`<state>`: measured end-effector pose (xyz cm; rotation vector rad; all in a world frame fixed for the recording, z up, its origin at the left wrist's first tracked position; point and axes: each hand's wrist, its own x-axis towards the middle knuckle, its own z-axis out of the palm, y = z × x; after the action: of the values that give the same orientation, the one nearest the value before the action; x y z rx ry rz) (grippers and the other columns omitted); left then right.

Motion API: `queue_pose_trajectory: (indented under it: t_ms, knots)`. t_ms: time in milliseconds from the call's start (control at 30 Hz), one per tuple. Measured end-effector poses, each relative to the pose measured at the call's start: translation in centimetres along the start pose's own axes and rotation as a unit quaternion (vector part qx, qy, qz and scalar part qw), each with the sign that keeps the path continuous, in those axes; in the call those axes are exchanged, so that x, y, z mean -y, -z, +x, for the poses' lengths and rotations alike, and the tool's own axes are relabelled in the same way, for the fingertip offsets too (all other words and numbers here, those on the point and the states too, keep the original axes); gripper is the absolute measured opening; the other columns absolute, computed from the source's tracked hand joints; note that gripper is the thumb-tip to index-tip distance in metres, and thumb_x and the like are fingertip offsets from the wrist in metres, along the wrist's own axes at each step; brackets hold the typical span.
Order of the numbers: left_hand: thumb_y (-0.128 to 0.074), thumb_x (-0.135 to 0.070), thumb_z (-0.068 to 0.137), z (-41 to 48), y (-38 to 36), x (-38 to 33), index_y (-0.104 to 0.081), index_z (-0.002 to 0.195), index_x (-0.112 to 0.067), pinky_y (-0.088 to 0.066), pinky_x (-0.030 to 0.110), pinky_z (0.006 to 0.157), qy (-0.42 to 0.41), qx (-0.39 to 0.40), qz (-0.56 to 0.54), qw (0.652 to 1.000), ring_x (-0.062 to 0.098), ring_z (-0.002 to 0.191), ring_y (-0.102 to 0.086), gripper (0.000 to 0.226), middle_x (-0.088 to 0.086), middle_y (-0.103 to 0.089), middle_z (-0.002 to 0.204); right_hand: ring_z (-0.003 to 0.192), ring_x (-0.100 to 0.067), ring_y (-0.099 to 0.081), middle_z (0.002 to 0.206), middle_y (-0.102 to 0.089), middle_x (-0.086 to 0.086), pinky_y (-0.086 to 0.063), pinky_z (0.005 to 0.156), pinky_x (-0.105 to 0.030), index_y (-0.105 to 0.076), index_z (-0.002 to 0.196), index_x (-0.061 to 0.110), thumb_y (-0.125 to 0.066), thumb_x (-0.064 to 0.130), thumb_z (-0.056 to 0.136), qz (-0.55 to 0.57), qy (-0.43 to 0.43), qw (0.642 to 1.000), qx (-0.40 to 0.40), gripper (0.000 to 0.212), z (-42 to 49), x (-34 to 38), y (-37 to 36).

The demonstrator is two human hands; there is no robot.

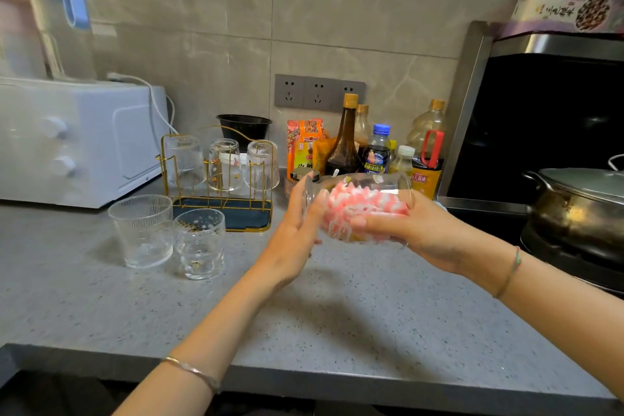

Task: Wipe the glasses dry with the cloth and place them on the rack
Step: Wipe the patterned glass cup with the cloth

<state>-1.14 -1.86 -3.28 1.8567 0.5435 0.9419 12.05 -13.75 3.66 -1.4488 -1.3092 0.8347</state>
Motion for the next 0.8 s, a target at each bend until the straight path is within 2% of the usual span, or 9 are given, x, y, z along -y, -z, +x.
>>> queue_pose_trajectory:
  t_ms: [67,133,200,267,367,467,567,667,800]
  knots:
    - [-0.021,-0.091,0.073,-0.4,0.0,-1.1,-0.024,0.148,-0.037,-0.053,0.029,0.063,0.107,0.045,-0.098,0.988,0.017,0.088,-0.062,0.093,0.008,-0.053,0.136,0.088,-0.005,-0.071,0.092,-0.076,0.007,-0.054,0.074,-0.014,-0.071,0.096,0.019,-0.075,0.010,0.076,-0.067,0.019,0.998,0.005,0.022,-0.3,0.1,-0.1]
    - [-0.016,-0.086,0.075,-0.4,-0.1,-1.6,-0.047,0.138,-0.027,-0.049,0.029,0.062,0.171,0.061,-0.193,0.964,0.018,0.087,-0.061,0.092,0.009,-0.065,0.117,0.083,0.003,-0.070,0.082,-0.074,0.017,-0.050,0.070,-0.008,-0.068,0.092,0.024,-0.075,0.012,0.077,-0.120,0.012,0.992,0.026,0.020,-0.6,0.2,-0.4]
    - [-0.014,-0.077,0.085,-0.3,-0.6,-1.4,-0.055,0.132,-0.019,-0.048,0.027,0.059,0.185,0.019,-0.192,0.964,0.015,0.079,-0.061,0.086,0.007,-0.069,0.101,0.082,0.004,-0.069,0.081,-0.074,0.019,-0.049,0.068,-0.007,-0.067,0.092,0.024,-0.075,0.011,0.077,-0.123,0.002,0.992,0.040,0.020,-0.7,0.2,-0.7]
    - [-0.017,-0.070,0.092,-0.1,-1.2,-0.8,-0.049,0.136,-0.020,-0.054,0.029,0.062,0.147,-0.064,-0.150,0.976,0.017,0.081,-0.066,0.075,0.007,-0.069,0.107,0.088,-0.001,-0.070,0.090,-0.075,0.011,-0.051,0.073,-0.009,-0.070,0.096,0.020,-0.076,0.010,0.077,-0.111,-0.001,0.993,0.047,0.023,-0.7,-0.1,-0.9]
    - [-0.023,-0.075,0.087,0.0,-1.6,0.1,-0.043,0.133,-0.027,-0.052,0.053,0.085,0.036,-0.143,-0.110,0.983,0.034,0.108,-0.063,0.070,0.015,-0.062,0.122,0.091,-0.003,-0.070,0.095,-0.076,0.006,-0.051,0.075,-0.009,-0.071,0.096,0.018,-0.075,0.006,0.076,-0.070,-0.014,0.996,0.054,0.023,-0.8,0.0,-1.0]
    - [-0.030,-0.072,0.083,-0.5,-1.2,-0.2,-0.046,0.110,-0.038,-0.053,0.034,0.058,-0.103,-0.151,-0.083,0.980,0.030,0.096,-0.066,0.047,0.009,-0.060,0.104,0.098,-0.010,-0.069,0.104,-0.074,-0.001,-0.054,0.083,-0.016,-0.069,0.104,0.015,-0.071,-0.003,0.076,0.007,-0.026,0.997,0.067,0.033,-0.8,0.4,-1.1]
    - [-0.031,-0.070,0.088,-0.9,-0.5,-0.7,-0.040,0.114,-0.041,-0.054,0.024,0.058,-0.201,-0.148,-0.026,0.968,0.021,0.093,-0.067,0.040,-0.011,-0.055,0.108,0.094,-0.016,-0.071,0.105,-0.073,-0.007,-0.058,0.080,-0.023,-0.068,0.102,0.015,-0.070,0.000,0.069,0.116,-0.057,0.990,0.056,0.036,-0.9,1.1,-0.9]
    - [-0.030,-0.075,0.088,-1.1,-0.1,-0.8,-0.037,0.120,-0.029,-0.058,0.036,0.059,-0.309,-0.132,0.026,0.942,0.014,0.096,-0.063,0.056,-0.035,-0.042,0.114,0.089,-0.019,-0.072,0.100,-0.075,-0.008,-0.059,0.078,-0.028,-0.069,0.101,0.016,-0.068,0.009,0.067,0.148,-0.072,0.984,0.071,0.035,-1.2,2.0,-0.3]
    - [-0.031,-0.073,0.090,-0.5,0.4,-0.6,-0.031,0.127,-0.037,-0.057,0.047,0.078,-0.314,-0.110,0.037,0.942,0.013,0.110,-0.056,0.052,-0.036,-0.036,0.124,0.086,-0.017,-0.073,0.097,-0.075,-0.007,-0.060,0.075,-0.027,-0.069,0.099,0.014,-0.068,0.010,0.069,0.129,-0.062,0.987,0.067,0.030,-1.0,2.3,-0.1]
